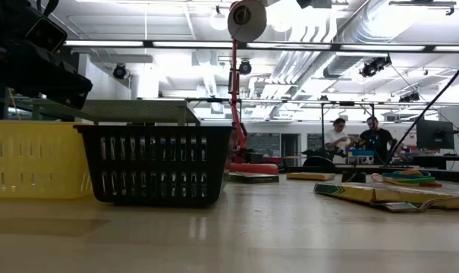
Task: Pick & Place Office Desk Supplies
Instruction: Put the purple rubber band into the black bin
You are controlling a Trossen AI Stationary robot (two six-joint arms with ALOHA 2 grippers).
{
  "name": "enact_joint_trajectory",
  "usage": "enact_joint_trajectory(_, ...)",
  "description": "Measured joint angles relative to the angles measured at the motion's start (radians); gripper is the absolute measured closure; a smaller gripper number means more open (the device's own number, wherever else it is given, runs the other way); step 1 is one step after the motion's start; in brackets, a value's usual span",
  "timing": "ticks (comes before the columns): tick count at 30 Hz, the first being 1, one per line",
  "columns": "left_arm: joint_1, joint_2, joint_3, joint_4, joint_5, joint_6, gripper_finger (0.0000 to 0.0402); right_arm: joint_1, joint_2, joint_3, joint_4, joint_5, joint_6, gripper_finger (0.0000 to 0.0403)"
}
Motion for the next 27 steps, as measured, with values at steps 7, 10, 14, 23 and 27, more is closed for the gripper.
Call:
enact_joint_trajectory(7, 0.000, 0.000, 0.000, 0.000, 0.000, 0.000, 0.0330, 0.022, 0.064, -0.002, 0.157, 0.000, -0.041, 0.0399)
enact_joint_trajectory(10, 0.000, 0.000, 0.000, 0.001, 0.000, 0.000, 0.0330, 0.022, 0.097, -0.001, 0.235, 0.003, -0.041, 0.0399)
enact_joint_trajectory(14, 0.000, 0.000, 0.000, 0.001, 0.000, 0.000, 0.0330, 0.022, 0.155, -0.001, 0.347, 0.000, -0.042, 0.0399)
enact_joint_trajectory(23, 0.000, 0.000, 0.000, 0.001, 0.000, 0.000, 0.0330, 0.049, 0.246, -0.001, 0.441, -0.021, -0.042, 0.0399)
enact_joint_trajectory(27, 0.000, 0.000, 0.000, 0.001, 0.000, 0.000, 0.0330, 0.078, 0.253, -0.002, 0.438, -0.016, -0.040, 0.0399)
